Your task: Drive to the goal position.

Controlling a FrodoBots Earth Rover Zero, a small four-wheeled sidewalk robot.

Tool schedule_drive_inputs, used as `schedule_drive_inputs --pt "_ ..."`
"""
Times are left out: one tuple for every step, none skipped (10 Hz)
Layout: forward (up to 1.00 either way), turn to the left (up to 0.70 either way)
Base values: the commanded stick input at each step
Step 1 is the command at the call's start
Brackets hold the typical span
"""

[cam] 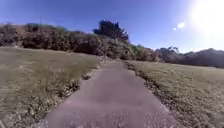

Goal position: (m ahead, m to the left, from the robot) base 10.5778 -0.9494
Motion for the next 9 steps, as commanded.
schedule_drive_inputs --pt "1.0 0.0" --pt "1.0 0.0" --pt "1.0 0.0" --pt "1.0 0.0" --pt "1.0 0.0" --pt "1.0 0.0" --pt "1.0 0.0" --pt "1.0 0.0" --pt "1.0 0.0"
